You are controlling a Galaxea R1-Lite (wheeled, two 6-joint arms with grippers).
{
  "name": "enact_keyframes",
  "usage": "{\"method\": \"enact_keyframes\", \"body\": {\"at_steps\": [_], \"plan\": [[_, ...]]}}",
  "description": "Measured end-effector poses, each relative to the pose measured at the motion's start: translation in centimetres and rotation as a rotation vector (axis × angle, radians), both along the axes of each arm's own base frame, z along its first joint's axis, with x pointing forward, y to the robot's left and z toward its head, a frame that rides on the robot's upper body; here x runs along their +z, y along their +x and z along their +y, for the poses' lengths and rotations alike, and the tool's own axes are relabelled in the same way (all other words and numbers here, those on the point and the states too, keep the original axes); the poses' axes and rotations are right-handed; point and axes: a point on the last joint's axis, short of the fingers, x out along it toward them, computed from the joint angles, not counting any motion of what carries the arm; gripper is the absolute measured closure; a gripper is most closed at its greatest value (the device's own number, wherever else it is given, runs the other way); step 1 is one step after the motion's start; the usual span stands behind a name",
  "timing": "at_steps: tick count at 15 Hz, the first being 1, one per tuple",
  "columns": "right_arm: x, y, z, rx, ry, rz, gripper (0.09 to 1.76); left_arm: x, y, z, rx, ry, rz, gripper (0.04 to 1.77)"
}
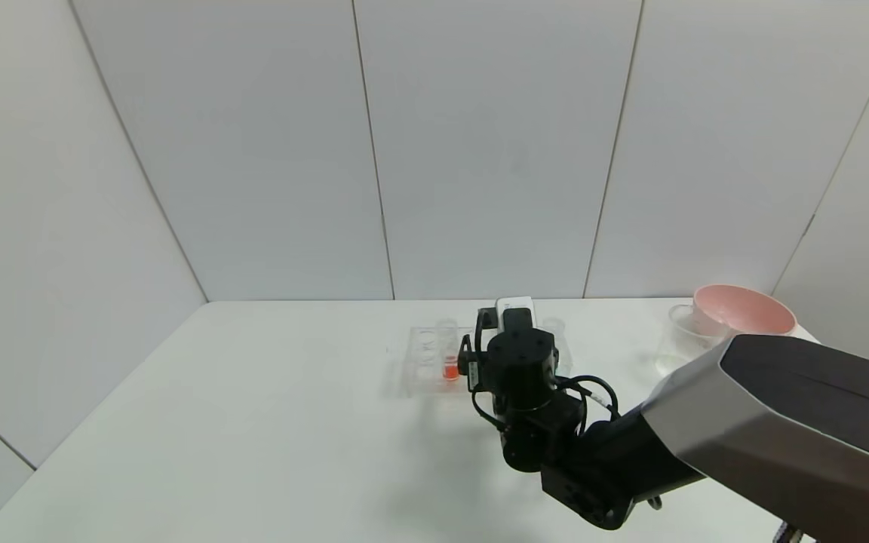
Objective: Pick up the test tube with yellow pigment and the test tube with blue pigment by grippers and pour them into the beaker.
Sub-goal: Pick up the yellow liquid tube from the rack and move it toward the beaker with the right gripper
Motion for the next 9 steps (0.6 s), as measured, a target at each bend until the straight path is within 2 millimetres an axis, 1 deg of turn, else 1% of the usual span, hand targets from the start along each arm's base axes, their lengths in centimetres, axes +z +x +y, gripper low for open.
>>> {"method": "enact_keyframes", "body": {"at_steps": [5,9], "plan": [[-0.4,1.7,0.0,0.016,0.011,-0.002,0.14,0.0,0.0,0.0,0.000,0.000,0.000,0.05],[-0.5,2.6,0.0,0.005,0.012,-0.004,0.14,0.0,0.0,0.0,0.000,0.000,0.000,0.05]]}}
